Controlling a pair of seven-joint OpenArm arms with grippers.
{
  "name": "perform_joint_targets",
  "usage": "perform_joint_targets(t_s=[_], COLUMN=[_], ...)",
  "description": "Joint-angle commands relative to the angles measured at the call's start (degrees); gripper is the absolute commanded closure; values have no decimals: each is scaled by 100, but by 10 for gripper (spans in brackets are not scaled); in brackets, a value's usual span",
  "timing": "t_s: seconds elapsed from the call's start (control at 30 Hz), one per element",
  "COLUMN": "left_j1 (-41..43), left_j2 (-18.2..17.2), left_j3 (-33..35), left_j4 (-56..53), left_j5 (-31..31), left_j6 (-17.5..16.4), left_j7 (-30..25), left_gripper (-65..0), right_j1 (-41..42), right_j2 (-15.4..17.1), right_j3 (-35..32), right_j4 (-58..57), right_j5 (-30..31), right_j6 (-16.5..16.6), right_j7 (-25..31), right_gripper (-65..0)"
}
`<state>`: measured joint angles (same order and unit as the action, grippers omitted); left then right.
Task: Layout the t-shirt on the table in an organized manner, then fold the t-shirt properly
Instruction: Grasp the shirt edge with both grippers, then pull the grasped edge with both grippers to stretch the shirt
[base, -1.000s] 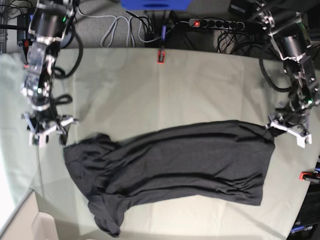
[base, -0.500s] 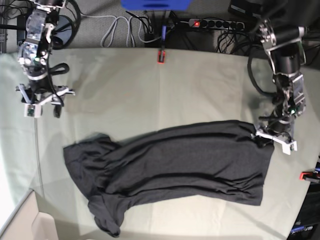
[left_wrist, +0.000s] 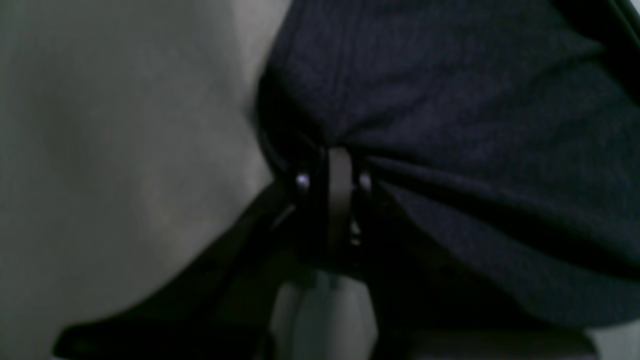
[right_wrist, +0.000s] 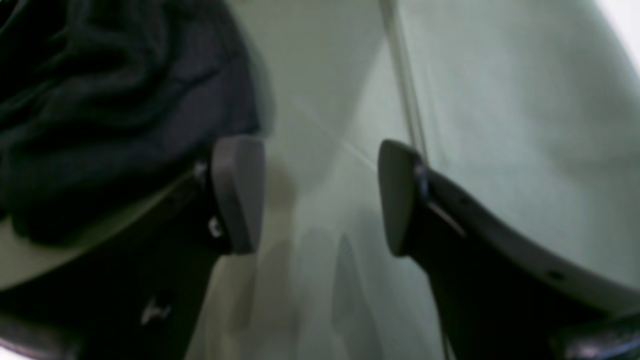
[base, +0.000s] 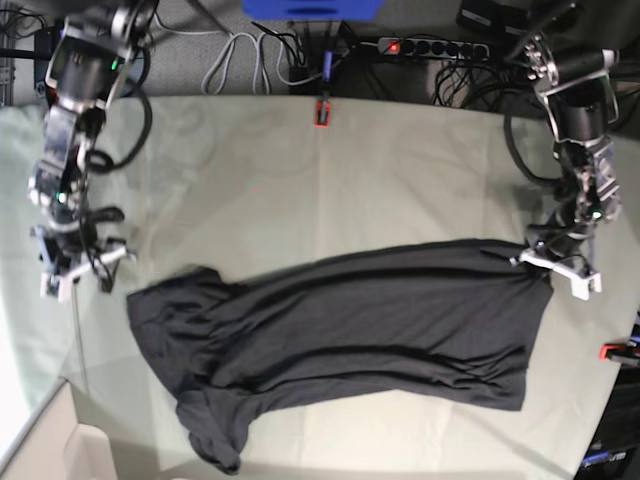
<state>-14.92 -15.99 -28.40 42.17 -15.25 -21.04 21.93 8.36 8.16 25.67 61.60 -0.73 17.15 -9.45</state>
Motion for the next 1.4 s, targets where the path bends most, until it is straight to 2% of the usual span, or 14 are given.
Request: perform_joint_targets(t_s=[0.0,0.13,0.27,0.37,0.6,0.8,0.83,0.9,1.0,1.03,1.13,1.37], left_j1=[-34,230,468,608,705,705,705,705,705,705,819,1399], left_j2=[-173,-155,-155,-155,-155,-155,-155,-155,-155,-155,-164,-155], left_j3=[-232,-962,-1138,-1147,-1147,-1147,-1147,-1147,-1147,-1147,-1147,-1164], left_j4=[262,1167,1809,2011,2038,2011,2020,2046,2055,2064,2310,3901], left_j5=[52,52,52,52,52,52,52,52,52,52,52,52], left_j6=[69,51,42,42,51,51,51,51,60,60,69,42], left_j7=[150,897,1196,1222,1204,1222,1222,1231,1231,1240,1301,2277], left_gripper=[-2,-2,-2,-2,-2,-2,-2,-2,-2,-2,-2,-2], right_j1=[267,689,1076,1190,1050,962,918,795,513,346,-383,-2080], right_j2=[120,278,278,234,-109,-205,-205,-205,-197,-179,-109,-21], right_j3=[-119,-637,-884,-884,-901,-1393,-1481,-1613,-1578,-1578,-1552,-1068], right_j4=[-108,-811,-1382,-1681,-1708,-1716,-1716,-1646,-1215,-969,182,2934], right_j5=[42,42,42,42,42,42,42,42,42,42,51,51], right_j6=[39,39,39,39,39,39,39,39,39,39,39,39], right_j7=[150,167,176,176,176,176,167,167,115,115,115,115], right_gripper=[-355,-355,-355,-355,-355,-346,-332,-257,-49,0,-3,0])
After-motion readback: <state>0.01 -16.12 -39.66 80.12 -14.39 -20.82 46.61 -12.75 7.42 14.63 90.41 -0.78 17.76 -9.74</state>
